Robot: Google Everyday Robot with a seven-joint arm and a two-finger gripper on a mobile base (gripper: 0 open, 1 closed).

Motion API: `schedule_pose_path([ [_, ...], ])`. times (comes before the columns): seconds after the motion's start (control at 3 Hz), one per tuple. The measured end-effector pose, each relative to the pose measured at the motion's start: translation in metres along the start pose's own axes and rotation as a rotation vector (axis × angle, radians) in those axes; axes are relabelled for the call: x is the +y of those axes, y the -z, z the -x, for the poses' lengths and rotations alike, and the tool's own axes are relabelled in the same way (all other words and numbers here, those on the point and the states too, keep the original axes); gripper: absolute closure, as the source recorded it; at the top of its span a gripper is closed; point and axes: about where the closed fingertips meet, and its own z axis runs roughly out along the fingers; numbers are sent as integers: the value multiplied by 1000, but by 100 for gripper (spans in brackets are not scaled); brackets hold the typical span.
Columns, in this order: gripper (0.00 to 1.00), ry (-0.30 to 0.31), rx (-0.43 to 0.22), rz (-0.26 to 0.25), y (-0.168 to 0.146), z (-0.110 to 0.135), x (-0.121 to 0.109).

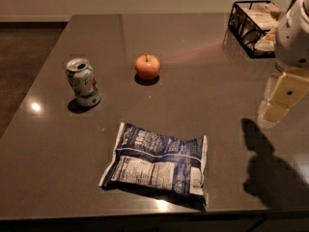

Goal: Move apple near blue chip bag

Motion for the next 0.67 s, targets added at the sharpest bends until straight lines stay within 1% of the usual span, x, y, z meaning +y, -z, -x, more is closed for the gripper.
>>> schedule_pose_path([
  [0.33,0,0,0,0,0,0,0],
  [0.67,0,-8,-22,-4,-8,13,-9],
])
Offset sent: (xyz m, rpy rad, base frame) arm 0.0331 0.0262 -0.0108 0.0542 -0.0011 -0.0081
